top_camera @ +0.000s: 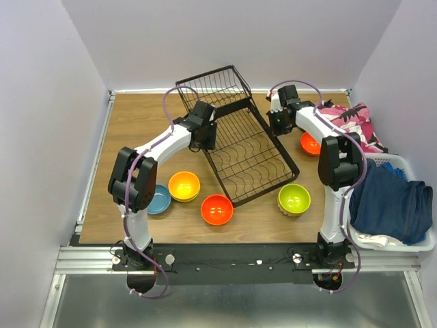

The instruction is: Load the bowls into the dish rack

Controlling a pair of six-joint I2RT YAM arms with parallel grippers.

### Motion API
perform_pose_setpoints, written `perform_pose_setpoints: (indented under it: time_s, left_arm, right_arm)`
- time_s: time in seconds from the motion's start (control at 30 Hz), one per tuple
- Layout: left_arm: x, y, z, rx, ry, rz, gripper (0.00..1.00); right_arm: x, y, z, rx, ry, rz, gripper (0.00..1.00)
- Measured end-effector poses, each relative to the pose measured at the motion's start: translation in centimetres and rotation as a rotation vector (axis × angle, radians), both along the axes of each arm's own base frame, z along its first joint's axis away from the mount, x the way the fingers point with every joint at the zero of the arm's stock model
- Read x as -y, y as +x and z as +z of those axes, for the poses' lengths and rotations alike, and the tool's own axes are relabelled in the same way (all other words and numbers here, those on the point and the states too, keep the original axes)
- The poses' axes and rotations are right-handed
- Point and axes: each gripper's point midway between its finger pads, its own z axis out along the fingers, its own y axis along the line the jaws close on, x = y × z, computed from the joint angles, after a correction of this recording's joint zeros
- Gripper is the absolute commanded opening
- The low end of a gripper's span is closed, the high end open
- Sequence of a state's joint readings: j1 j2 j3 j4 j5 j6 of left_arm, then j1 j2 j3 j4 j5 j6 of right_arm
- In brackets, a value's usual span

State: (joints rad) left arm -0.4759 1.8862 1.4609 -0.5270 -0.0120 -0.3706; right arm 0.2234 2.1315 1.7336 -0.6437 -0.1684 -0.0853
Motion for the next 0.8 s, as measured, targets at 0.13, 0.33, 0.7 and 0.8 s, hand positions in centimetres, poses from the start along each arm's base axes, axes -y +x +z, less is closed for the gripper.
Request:
perform_pose_setpoints:
  time_s: [0.13,0.33,0.7,0.8]
  left_arm:
    - [-0.8,0.0,-0.6,-0.004,0.046,0.023,0.40]
    - [-0.6,-0.2,-1.3,-0.009,0.073,0.032,0.24]
    - [0.1,1.6,-1.2,0.023,0.150,-0.006,0.09]
    - [0.3,2.1,-1.1,0.031,0.169,-0.022,0.05]
  right_arm:
    - [0.2,-0.4,0.0,-0.003,-0.003,-0.018,0.01]
    - [0.5,-1.1,0.1,-0.013,-0.007,-0.049,0.01]
    - [1.7,-1.9,0.1,-0.027,-0.021,-0.110,0.01]
    - [2.0,-2.2,0.1,-0.035,-0.020,-0.129,0.01]
